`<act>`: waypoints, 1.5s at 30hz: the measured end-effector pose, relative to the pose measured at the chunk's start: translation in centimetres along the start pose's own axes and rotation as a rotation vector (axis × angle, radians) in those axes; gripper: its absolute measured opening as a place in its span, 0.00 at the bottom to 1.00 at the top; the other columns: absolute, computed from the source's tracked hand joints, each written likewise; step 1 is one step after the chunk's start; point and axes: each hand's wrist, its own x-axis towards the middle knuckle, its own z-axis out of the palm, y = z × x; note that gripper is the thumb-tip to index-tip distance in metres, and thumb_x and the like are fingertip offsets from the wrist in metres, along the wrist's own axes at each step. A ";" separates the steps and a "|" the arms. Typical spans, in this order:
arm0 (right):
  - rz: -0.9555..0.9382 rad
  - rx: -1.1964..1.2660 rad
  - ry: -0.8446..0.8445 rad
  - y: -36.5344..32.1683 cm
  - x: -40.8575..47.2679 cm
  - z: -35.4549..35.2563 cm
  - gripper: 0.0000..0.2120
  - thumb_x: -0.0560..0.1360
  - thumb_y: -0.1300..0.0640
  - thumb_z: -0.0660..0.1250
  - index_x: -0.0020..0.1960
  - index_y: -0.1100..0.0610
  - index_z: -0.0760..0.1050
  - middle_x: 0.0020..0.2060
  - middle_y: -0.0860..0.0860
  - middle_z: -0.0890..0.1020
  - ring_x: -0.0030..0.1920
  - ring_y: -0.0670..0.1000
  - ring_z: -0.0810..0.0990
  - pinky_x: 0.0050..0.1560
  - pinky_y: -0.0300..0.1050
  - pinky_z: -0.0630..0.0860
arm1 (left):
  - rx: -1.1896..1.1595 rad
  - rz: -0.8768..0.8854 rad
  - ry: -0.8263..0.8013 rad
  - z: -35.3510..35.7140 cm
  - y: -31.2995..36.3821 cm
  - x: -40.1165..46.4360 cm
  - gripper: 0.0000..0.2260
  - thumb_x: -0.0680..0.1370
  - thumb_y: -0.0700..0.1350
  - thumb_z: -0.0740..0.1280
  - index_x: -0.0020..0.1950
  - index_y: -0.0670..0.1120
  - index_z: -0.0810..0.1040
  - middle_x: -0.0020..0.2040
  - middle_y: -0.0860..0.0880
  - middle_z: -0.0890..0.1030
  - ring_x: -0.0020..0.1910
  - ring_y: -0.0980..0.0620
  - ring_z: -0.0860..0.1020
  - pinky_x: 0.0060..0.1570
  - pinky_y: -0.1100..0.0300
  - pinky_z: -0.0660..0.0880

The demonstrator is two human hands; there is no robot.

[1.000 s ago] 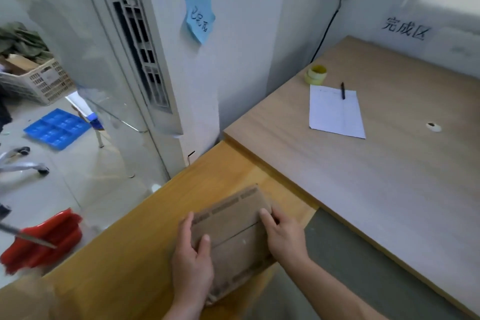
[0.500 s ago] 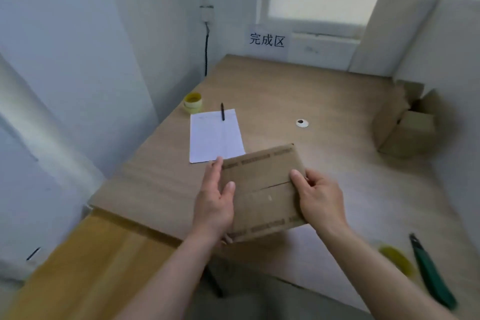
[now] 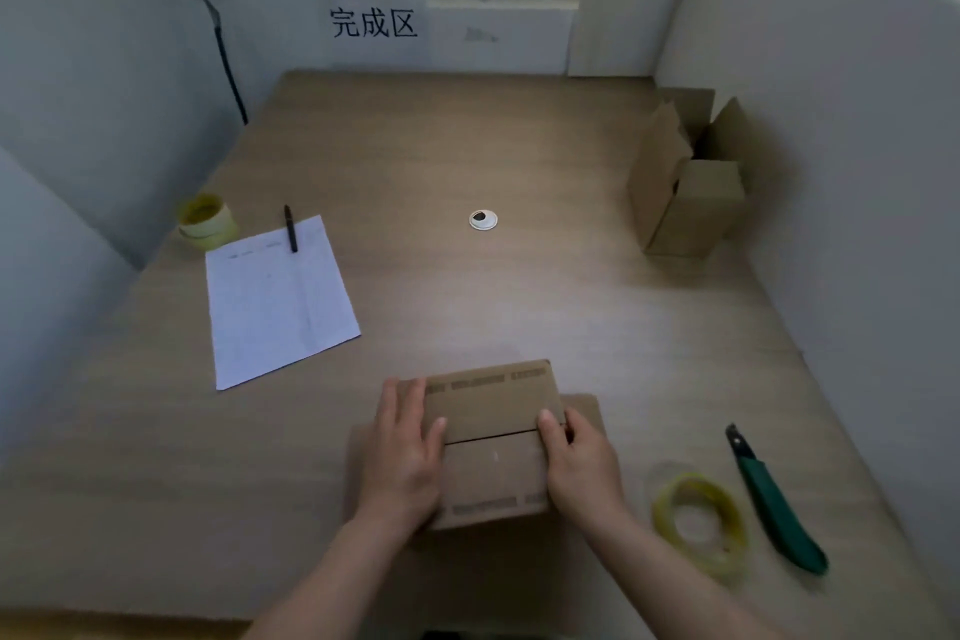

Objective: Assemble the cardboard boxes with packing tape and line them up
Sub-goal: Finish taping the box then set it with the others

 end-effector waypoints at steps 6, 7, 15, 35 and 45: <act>0.041 -0.018 0.078 -0.8 0.7 0.8 0.10 0.83 0.51 0.59 0.55 0.52 0.78 0.43 0.46 0.80 0.44 0.48 0.78 0.39 0.38 0.66 | 0.518 0.418 -0.179 0.2 2.4 0.2 0.34 0.73 0.74 0.50 0.69 0.56 0.73 0.74 0.41 0.69 0.71 0.31 0.67 0.63 0.34 0.67; 0.048 -0.003 0.070 -0.9 0.7 0.8 0.11 0.83 0.50 0.59 0.54 0.52 0.78 0.43 0.45 0.80 0.44 0.48 0.78 0.40 0.39 0.67 | 0.559 0.429 -0.212 0.5 2.4 0.0 0.38 0.71 0.77 0.49 0.69 0.56 0.73 0.74 0.41 0.69 0.71 0.30 0.66 0.64 0.33 0.64; -0.170 -0.650 0.242 6.0 -3.3 -10.0 0.14 0.69 0.55 0.75 0.54 0.46 0.80 0.49 0.42 0.80 0.50 0.46 0.78 0.48 0.43 0.76 | 0.562 0.525 -0.248 -0.6 1.9 2.2 0.42 0.67 0.81 0.50 0.68 0.56 0.75 0.73 0.42 0.70 0.71 0.32 0.66 0.62 0.32 0.69; -0.323 0.443 -0.230 -5.0 -0.5 -4.1 0.20 0.66 0.45 0.68 0.33 0.63 0.71 0.23 0.56 0.74 0.26 0.50 0.70 0.28 0.42 0.65 | 0.398 0.400 -0.343 -1.4 3.0 2.1 0.44 0.68 0.72 0.64 0.78 0.57 0.53 0.80 0.56 0.45 0.79 0.49 0.38 0.75 0.48 0.37; -0.402 0.316 -0.292 -3.4 1.2 -2.4 0.14 0.69 0.44 0.67 0.32 0.54 0.76 0.23 0.54 0.75 0.25 0.49 0.71 0.27 0.40 0.65 | -0.372 0.157 -0.269 -5.0 6.1 3.7 0.17 0.80 0.37 0.63 0.69 0.44 0.75 0.67 0.48 0.76 0.67 0.54 0.73 0.68 0.66 0.66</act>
